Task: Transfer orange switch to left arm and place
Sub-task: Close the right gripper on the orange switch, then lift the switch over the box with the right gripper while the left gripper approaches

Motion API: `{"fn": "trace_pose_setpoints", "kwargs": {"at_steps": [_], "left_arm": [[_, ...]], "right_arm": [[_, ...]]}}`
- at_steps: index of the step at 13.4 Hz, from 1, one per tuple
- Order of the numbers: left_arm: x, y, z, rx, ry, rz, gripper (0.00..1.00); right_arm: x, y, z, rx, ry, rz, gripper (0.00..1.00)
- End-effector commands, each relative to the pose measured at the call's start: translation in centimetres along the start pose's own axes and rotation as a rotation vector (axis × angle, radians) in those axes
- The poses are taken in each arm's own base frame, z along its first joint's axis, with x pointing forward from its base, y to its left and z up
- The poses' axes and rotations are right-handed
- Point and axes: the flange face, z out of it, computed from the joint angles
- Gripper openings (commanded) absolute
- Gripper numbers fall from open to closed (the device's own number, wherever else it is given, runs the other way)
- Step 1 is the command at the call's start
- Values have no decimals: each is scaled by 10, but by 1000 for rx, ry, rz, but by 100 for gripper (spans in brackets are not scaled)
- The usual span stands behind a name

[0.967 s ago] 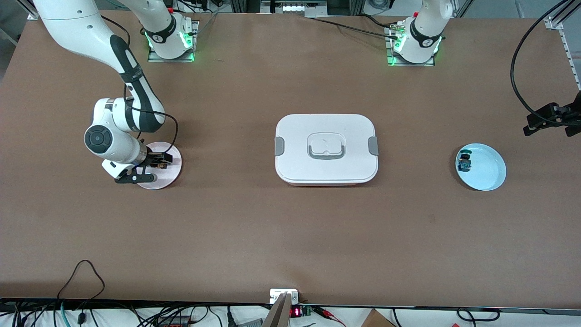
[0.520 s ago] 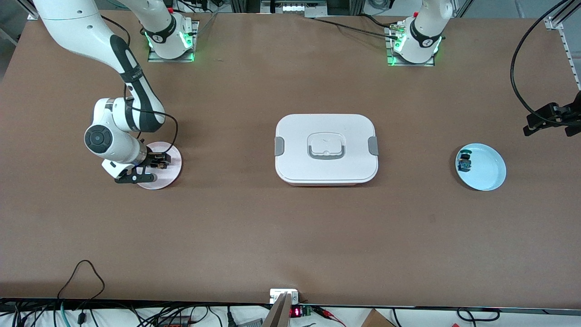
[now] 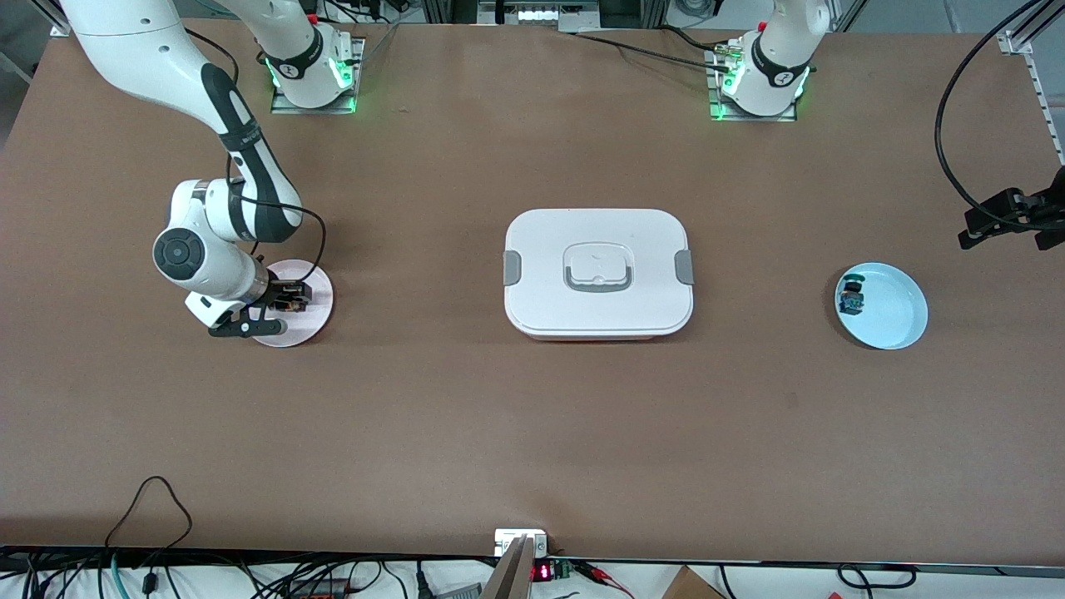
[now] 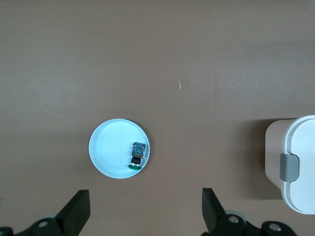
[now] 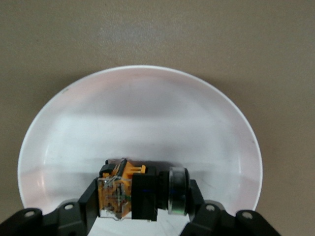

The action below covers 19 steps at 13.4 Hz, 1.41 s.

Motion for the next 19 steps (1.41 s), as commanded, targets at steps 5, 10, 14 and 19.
{"fn": "trace_pose_setpoints", "kwargs": {"at_steps": [5,10,14,19], "left_arm": [[3,1,-5,13,-1,19,100],[3,1,-5,13,-1,18,100],[3,-1,-4,21,-4,18,100],[4,-1,-7,9,11,19,100]], "right_arm": [[18,-4,-61,11,87,-32,20],[46,-28,-143,33,106,-151,17],[61,-65,-199,51,210,-240,14],[57,-139,-267,92,305,-376,4]]}}
